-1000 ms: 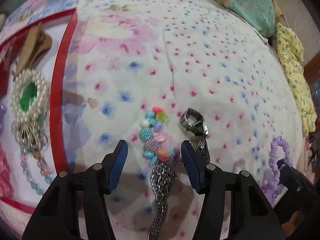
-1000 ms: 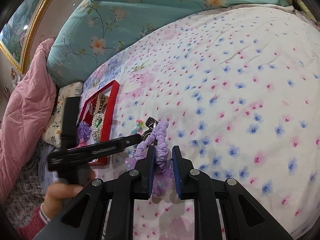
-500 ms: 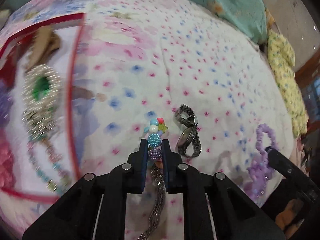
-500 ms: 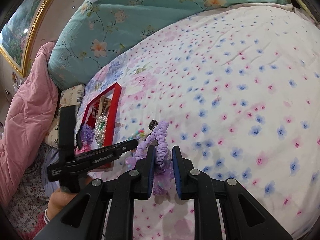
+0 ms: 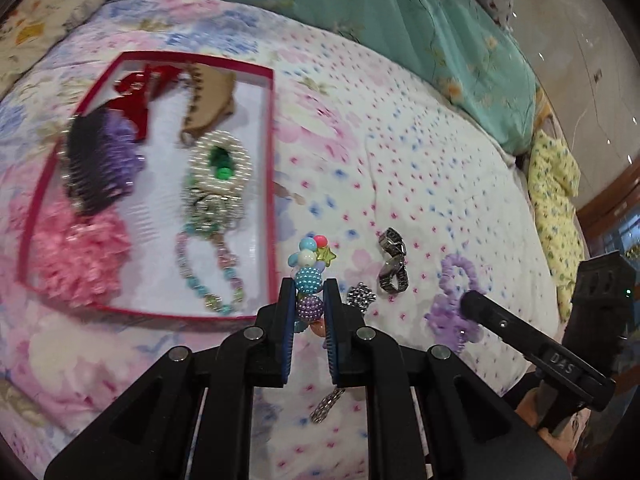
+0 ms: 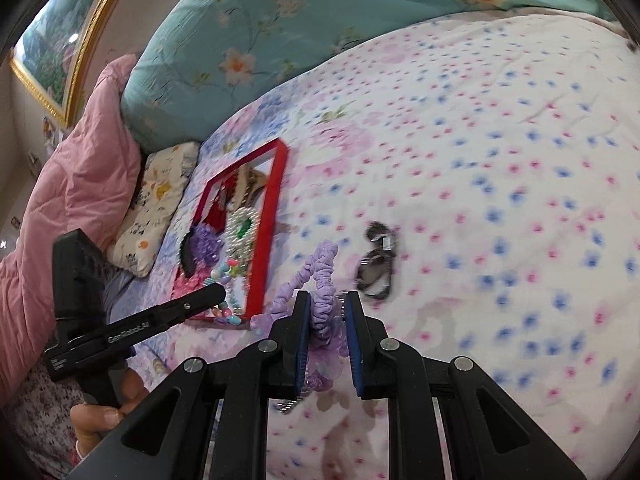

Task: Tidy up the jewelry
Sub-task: 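Lower both items into the box and open both tools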

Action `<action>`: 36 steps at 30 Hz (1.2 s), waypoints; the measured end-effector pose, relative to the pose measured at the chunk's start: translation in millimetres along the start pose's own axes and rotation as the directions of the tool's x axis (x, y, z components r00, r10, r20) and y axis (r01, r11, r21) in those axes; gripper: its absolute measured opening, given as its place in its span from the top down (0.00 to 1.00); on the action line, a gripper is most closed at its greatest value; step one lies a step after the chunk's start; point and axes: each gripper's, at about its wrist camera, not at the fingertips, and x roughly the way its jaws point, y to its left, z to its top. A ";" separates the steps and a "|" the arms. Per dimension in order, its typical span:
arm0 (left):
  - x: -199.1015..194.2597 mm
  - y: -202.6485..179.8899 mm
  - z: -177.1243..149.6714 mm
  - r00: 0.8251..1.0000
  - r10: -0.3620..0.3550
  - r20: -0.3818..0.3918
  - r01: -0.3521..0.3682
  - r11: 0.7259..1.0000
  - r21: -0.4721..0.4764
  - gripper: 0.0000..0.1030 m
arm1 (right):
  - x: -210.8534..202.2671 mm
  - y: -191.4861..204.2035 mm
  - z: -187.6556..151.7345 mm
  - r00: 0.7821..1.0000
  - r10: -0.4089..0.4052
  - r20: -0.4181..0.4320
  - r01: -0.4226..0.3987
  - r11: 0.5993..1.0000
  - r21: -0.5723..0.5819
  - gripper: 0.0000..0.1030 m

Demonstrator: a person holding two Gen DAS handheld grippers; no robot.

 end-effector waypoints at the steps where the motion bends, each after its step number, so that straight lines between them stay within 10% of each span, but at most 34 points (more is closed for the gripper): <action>1: -3.2 3.3 -0.5 1.000 0.000 0.005 0.000 1.000 -0.008 0.89 | 3.1 5.4 0.4 1.000 0.005 -0.004 -0.005 1.000 -0.010 0.84; 36: -61.1 137.8 7.3 0.985 0.111 0.130 -0.072 0.960 -0.270 0.89 | 90.3 109.2 23.4 0.992 0.101 -0.080 -0.112 0.980 -0.162 0.84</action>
